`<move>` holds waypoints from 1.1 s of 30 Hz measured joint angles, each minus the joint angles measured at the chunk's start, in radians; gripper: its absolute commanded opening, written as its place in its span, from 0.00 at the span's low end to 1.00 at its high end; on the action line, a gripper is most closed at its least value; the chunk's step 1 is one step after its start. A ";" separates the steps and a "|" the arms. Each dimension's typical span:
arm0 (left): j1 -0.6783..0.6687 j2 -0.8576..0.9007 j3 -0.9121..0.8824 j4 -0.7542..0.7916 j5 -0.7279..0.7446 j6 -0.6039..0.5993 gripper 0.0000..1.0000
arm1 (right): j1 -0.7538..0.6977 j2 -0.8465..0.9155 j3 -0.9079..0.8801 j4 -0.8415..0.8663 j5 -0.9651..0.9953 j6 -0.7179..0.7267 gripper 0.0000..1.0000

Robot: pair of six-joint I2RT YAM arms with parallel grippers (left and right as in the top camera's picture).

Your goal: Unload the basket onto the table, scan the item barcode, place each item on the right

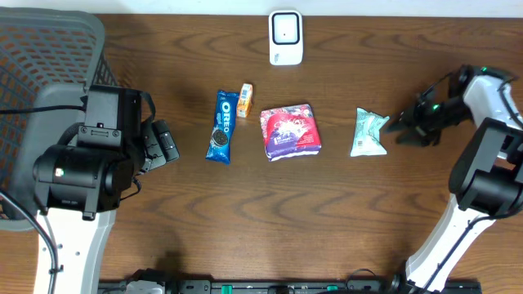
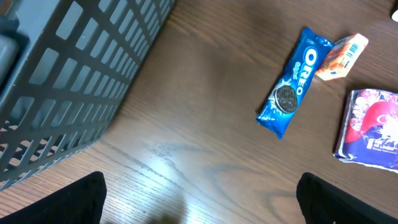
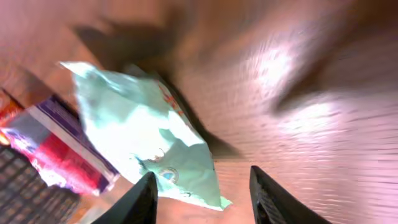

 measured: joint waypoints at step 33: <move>0.000 0.000 0.000 0.001 0.000 0.000 0.98 | 0.314 -0.105 -0.123 0.188 0.377 0.049 0.07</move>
